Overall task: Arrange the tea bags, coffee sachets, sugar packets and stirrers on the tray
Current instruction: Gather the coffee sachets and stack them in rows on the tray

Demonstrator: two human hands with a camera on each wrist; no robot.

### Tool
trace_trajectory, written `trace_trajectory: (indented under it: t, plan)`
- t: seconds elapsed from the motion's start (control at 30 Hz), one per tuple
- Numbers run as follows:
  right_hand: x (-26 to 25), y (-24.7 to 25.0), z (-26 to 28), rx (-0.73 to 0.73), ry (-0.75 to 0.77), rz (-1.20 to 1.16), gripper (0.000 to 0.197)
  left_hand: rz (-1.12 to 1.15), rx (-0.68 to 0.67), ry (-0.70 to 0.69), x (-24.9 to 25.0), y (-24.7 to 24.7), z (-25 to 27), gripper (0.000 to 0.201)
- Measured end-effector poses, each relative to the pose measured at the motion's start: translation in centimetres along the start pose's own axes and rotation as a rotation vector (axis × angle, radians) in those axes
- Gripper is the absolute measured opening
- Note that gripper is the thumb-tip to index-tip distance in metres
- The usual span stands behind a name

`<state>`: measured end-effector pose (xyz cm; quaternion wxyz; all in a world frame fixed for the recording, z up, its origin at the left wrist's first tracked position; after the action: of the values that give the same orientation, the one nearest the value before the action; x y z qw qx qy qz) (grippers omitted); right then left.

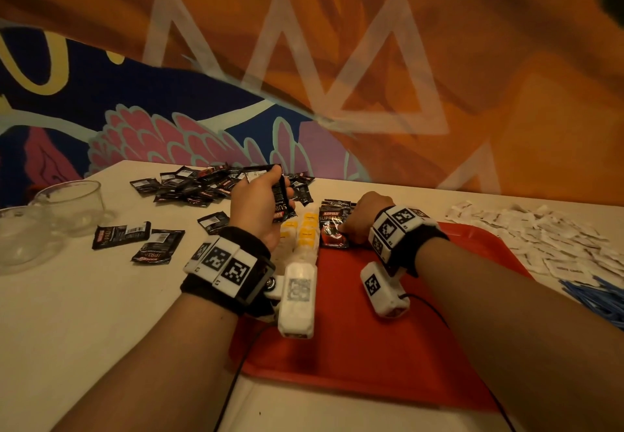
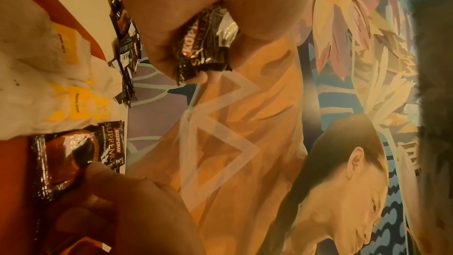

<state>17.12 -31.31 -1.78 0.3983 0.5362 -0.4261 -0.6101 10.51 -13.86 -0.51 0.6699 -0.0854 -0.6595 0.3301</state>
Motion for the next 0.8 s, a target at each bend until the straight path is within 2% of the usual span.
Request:
trace_trajectory:
  t: [0.23, 0.33, 0.4, 0.57, 0.7, 0.73, 0.8]
  plan:
    - [0.6, 0.6, 0.3, -0.031, 0.013, -0.011, 0.036, 0.013, 0.020, 0.031, -0.1, -0.2, 0.3, 0.008]
    - [0.8, 0.9, 0.4, -0.051, 0.030, -0.120, 0.041, -0.052, 0.007, -0.001, 0.0, -0.2, 0.3, 0.010]
    - [0.7, 1.6, 1.0, -0.022, 0.098, -0.243, 0.037, -0.108, -0.006, -0.035, 0.0, -0.2, 0.3, 0.012]
    - [-1.2, 3.1, 4.7, -0.040, 0.382, -0.782, 0.026, -0.179, -0.094, -0.112, -0.2, -0.6, 1.1, 0.012]
    - [-1.7, 3.3, 6.4, -0.011, 0.454, -0.776, 0.013, -0.217, -0.150, -0.182, -0.6, -1.1, 1.7, 0.011]
    - [-1.5, 3.4, 6.5, 0.012, 0.453, -0.789, 0.013, -0.214, -0.162, -0.204, -0.5, -1.3, 1.9, 0.014]
    - [-0.7, 3.8, 6.4, 0.092, 0.457, -0.836, 0.014, -0.192, -0.176, -0.221, -0.3, -1.5, 2.0, 0.038]
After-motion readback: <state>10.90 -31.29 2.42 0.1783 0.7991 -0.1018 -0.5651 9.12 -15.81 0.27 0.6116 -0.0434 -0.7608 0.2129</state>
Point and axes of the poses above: each hand's wrist, its own z-axis away from the middle knuckle, its own y-axis out of the back of the hand, x = y × z, the point moved 3 cm from there along -z, towards the middle knuckle, and after that the axes turned 2 degrees about x, right-handed, at the moved point
